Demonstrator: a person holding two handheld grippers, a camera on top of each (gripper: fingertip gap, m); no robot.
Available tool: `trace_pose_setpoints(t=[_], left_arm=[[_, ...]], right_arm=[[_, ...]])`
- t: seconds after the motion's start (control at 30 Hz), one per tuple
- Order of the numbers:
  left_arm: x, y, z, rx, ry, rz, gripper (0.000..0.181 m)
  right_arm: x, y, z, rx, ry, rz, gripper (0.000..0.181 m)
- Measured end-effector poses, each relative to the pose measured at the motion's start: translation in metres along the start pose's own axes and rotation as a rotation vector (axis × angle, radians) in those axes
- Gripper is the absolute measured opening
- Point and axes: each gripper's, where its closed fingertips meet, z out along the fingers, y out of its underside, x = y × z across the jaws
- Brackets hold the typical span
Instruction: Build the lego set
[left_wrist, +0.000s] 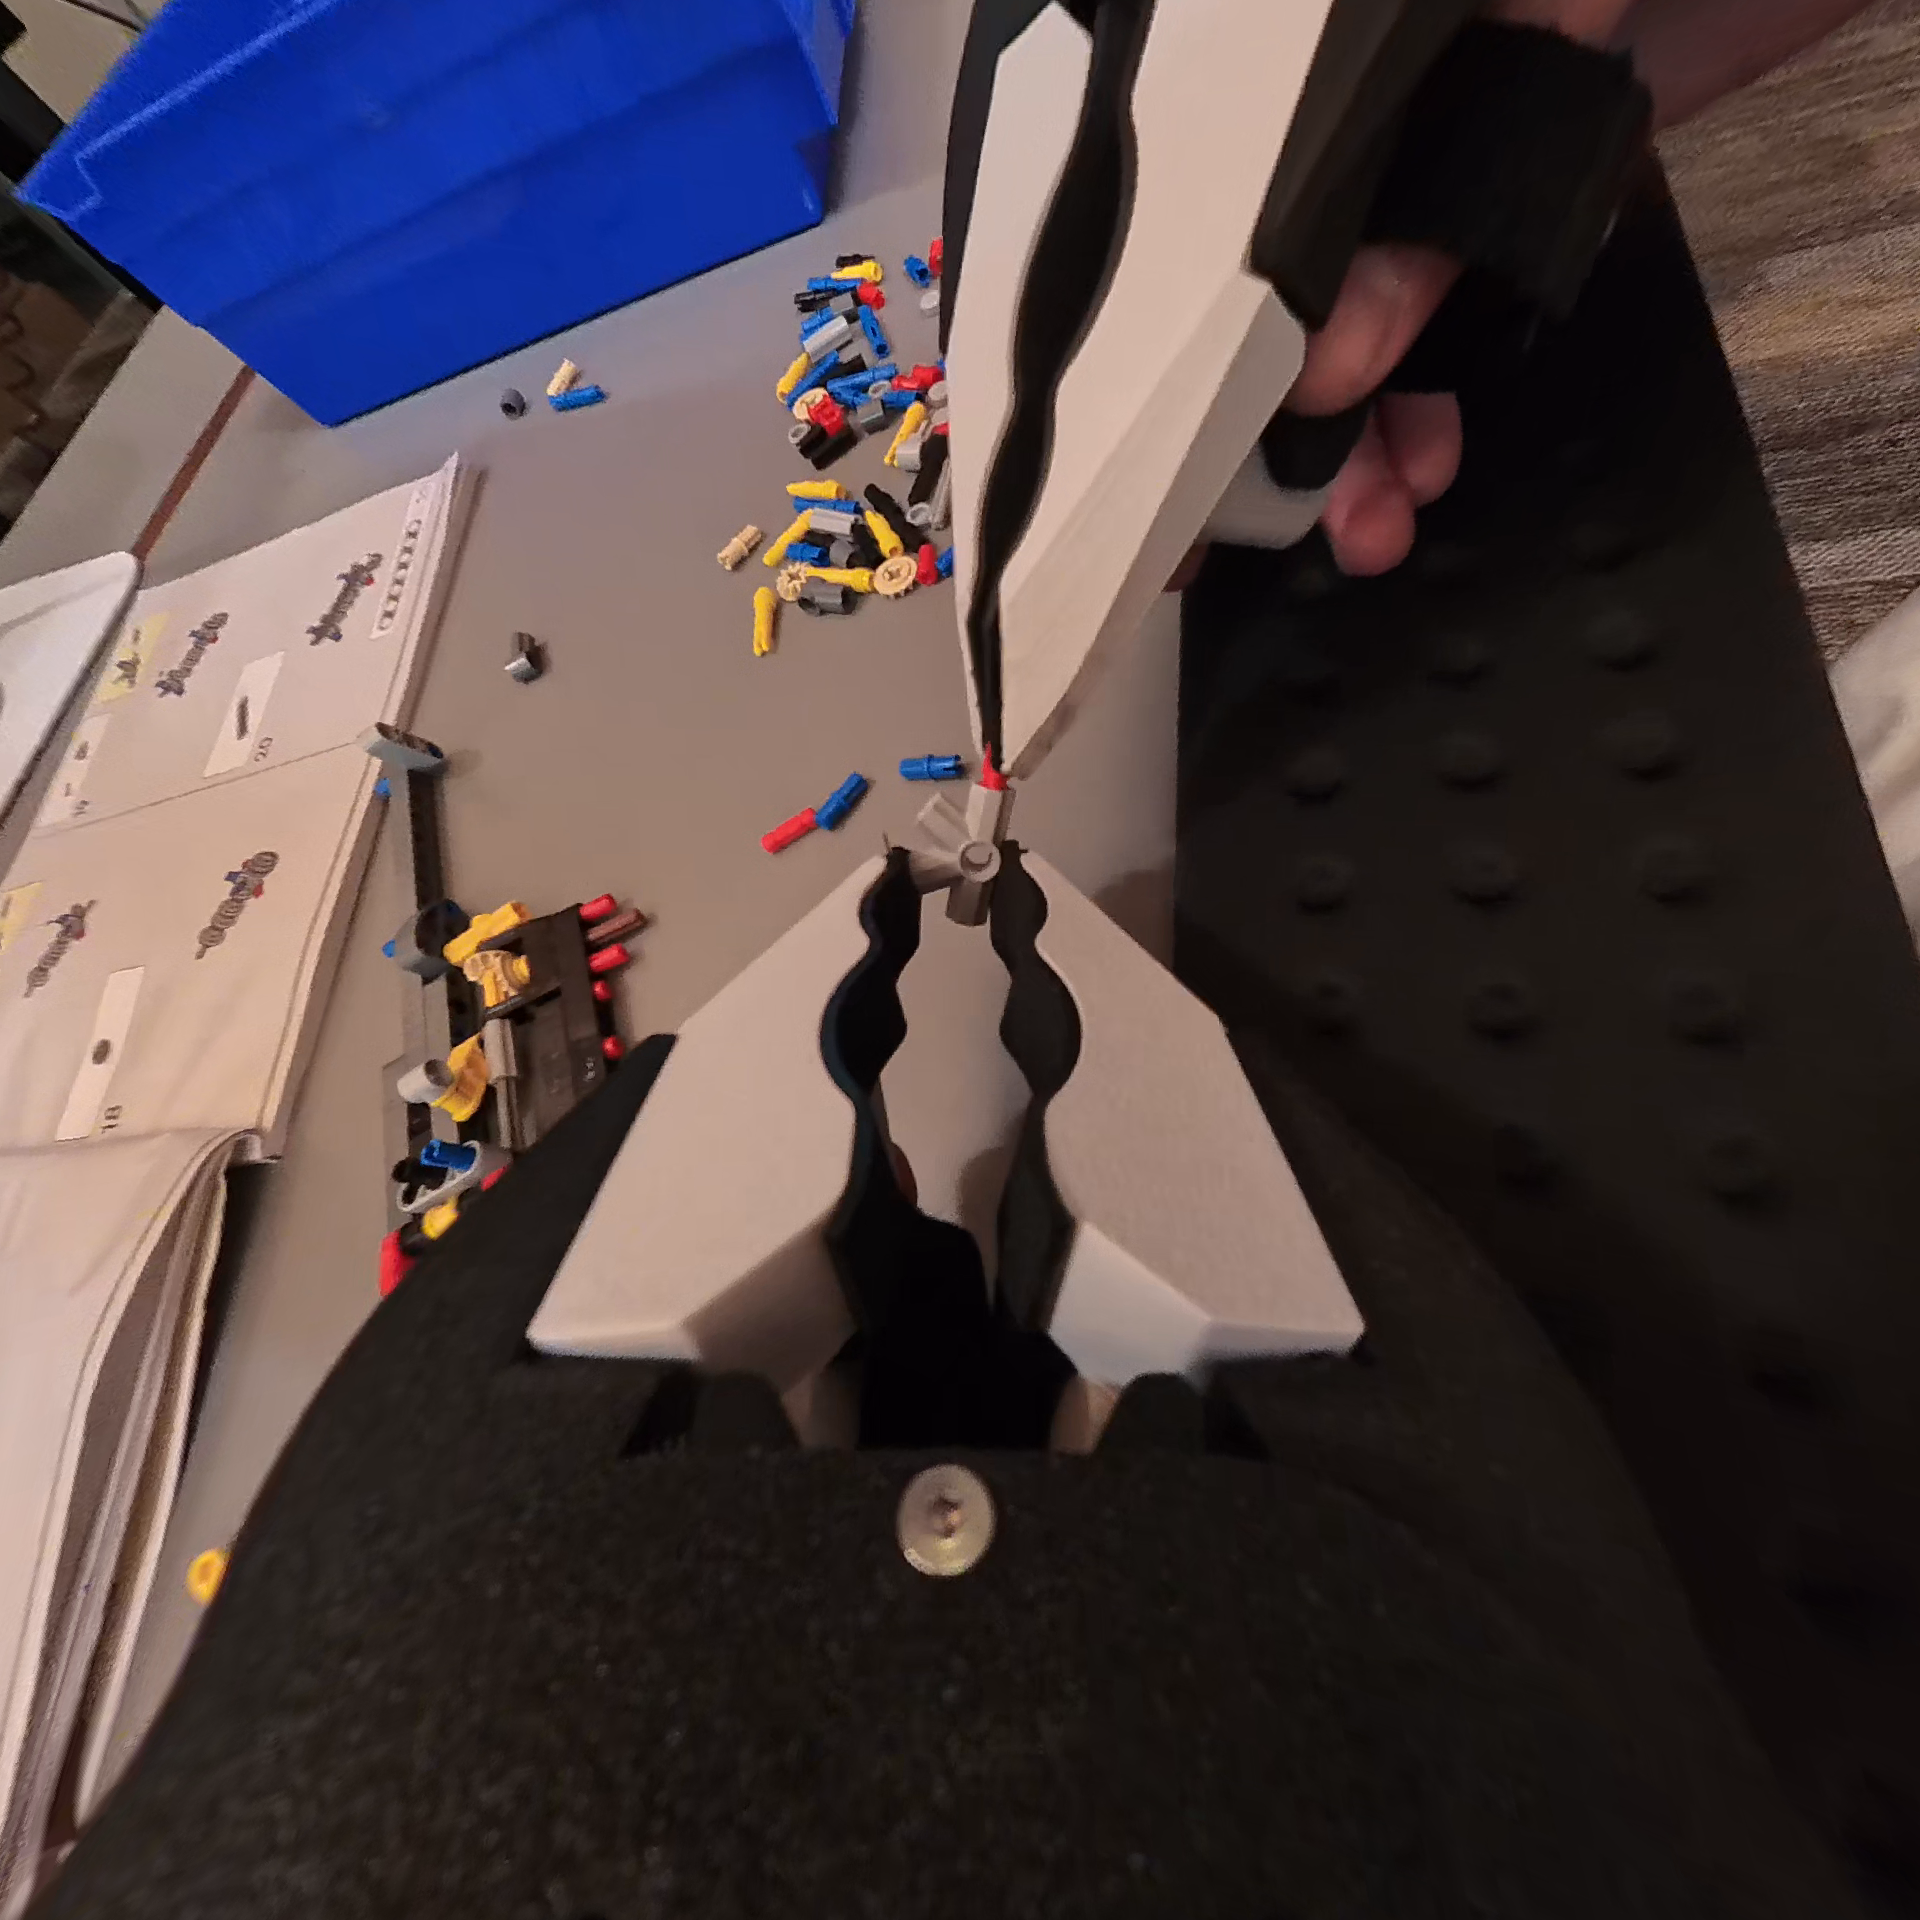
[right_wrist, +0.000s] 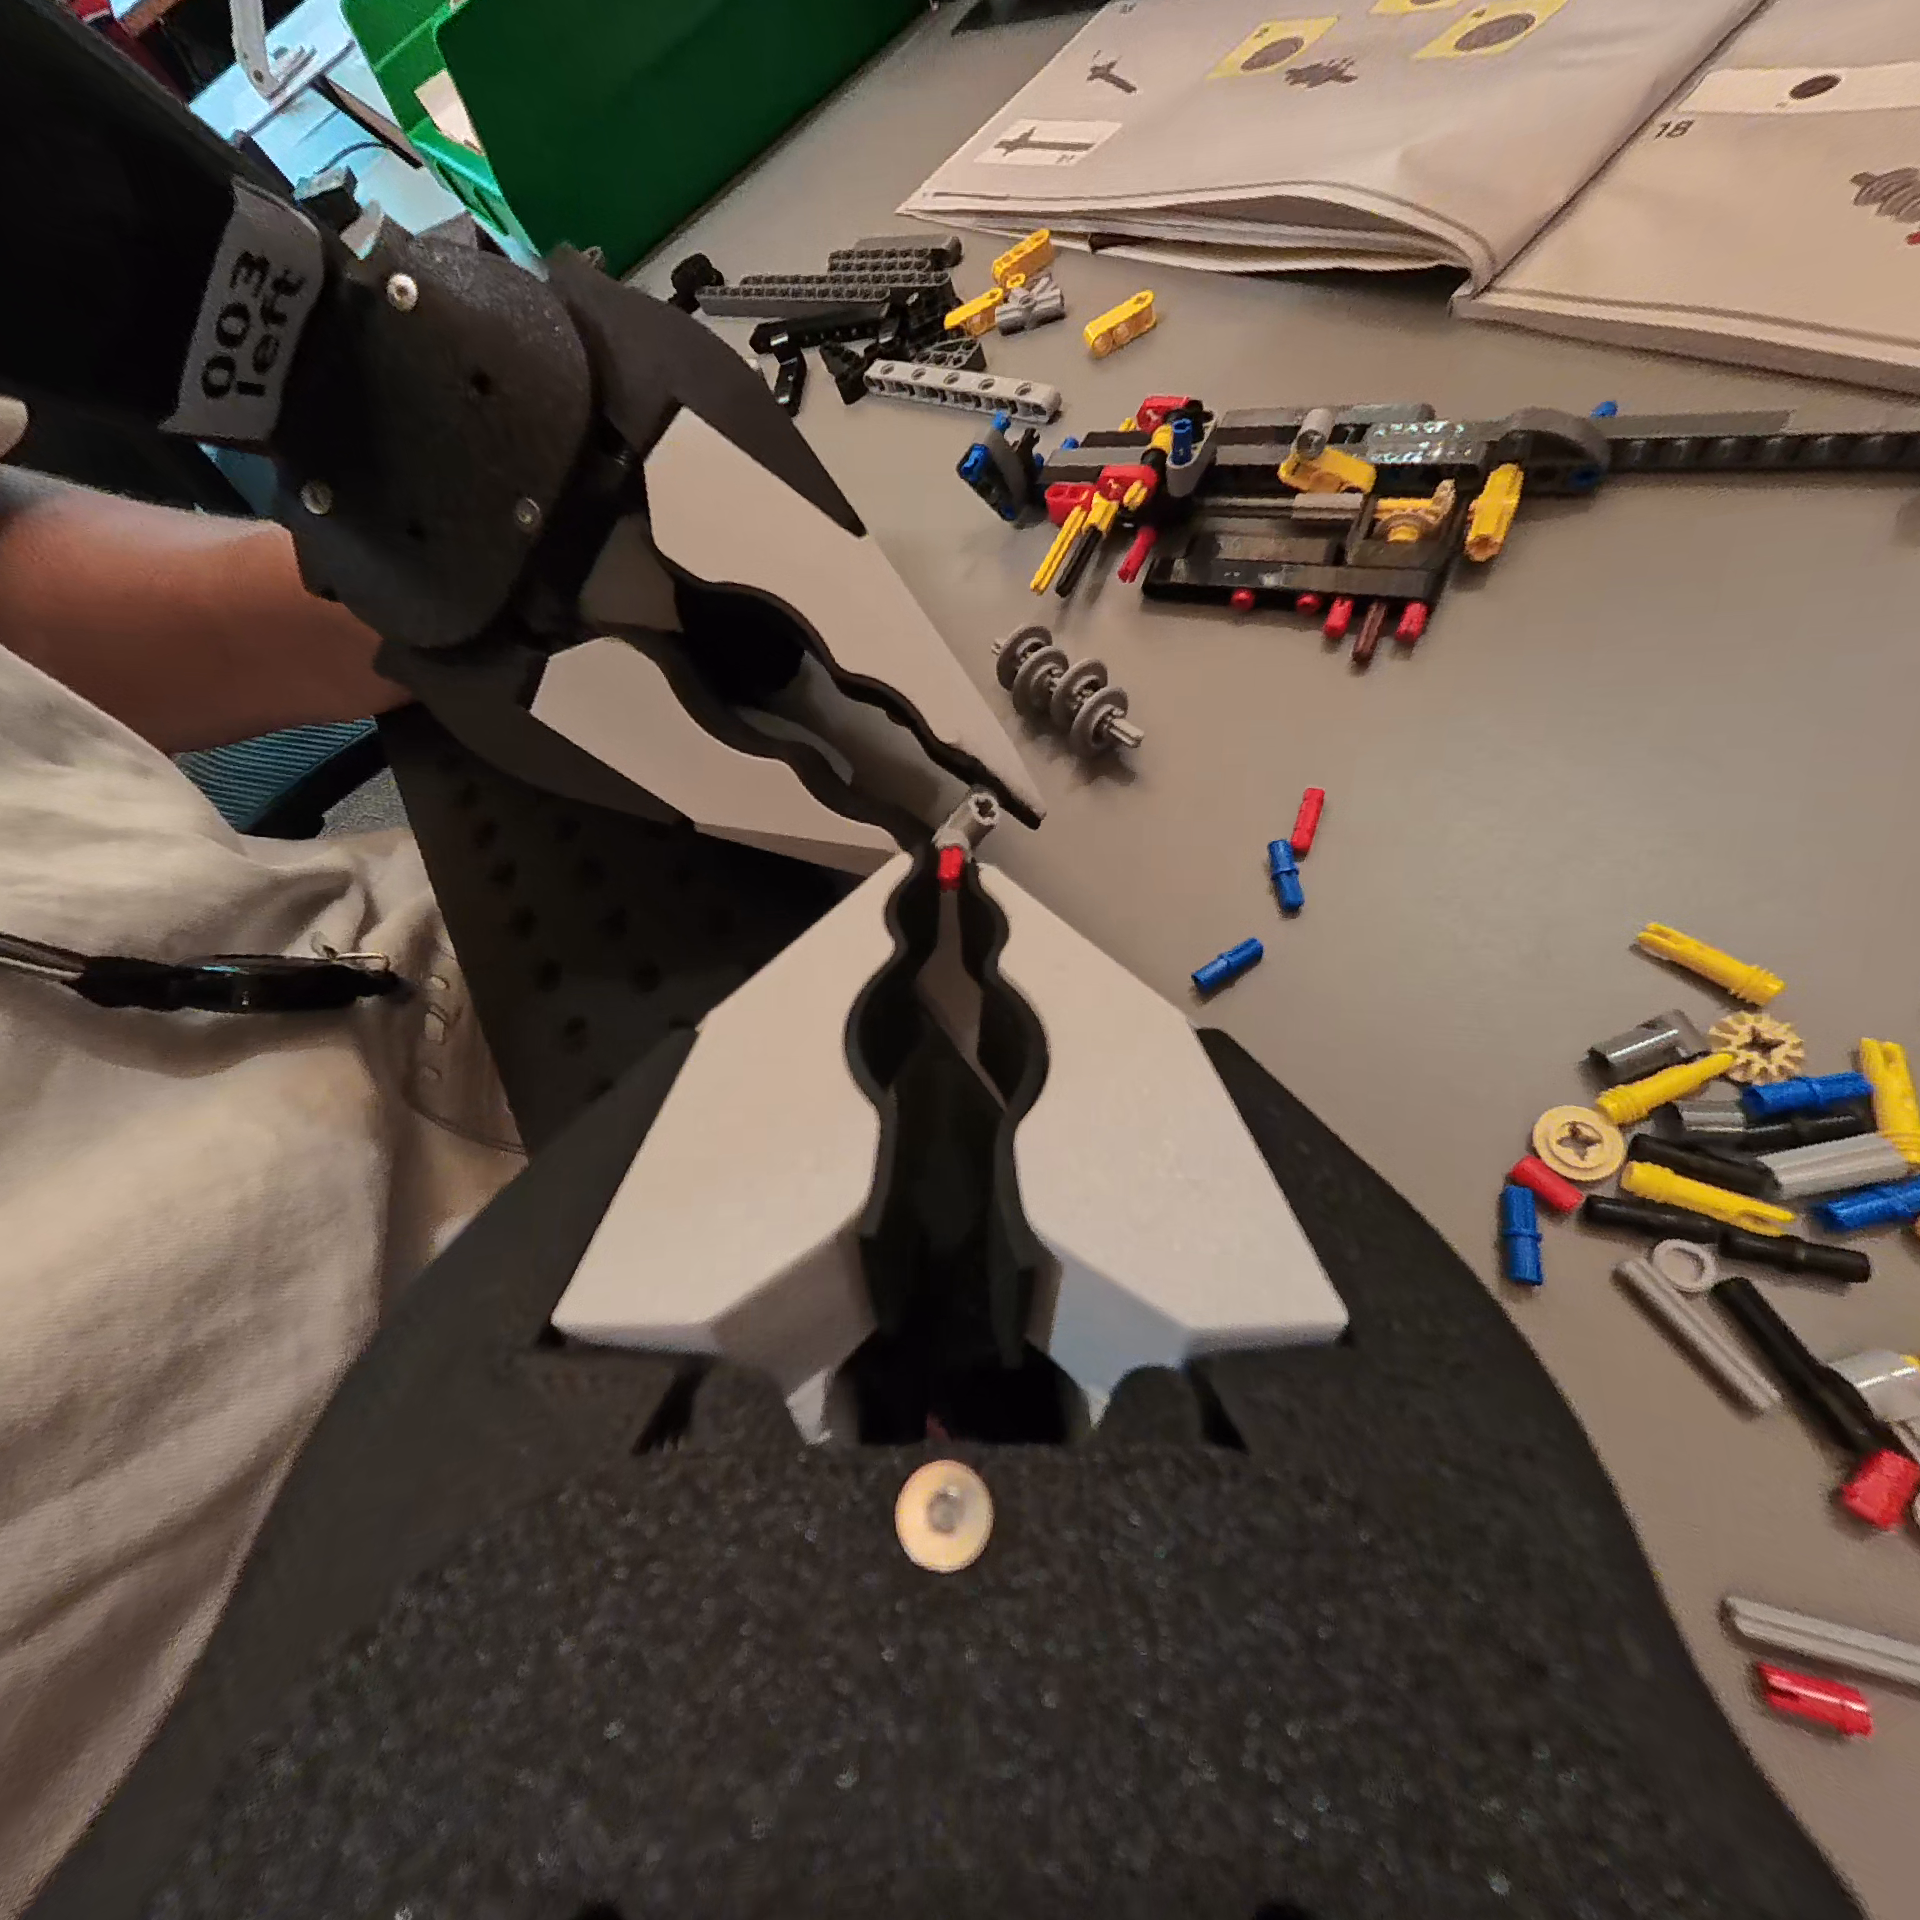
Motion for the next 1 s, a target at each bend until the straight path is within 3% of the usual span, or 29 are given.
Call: trace_pose_setpoints(t=[1.0], left_arm=[[-0.009,0.002,0.012,-0.007,-0.068,0.052,0.013]], right_arm=[[0.001,-0.003,0.001,0.022,-0.022,0.074,0.003]])
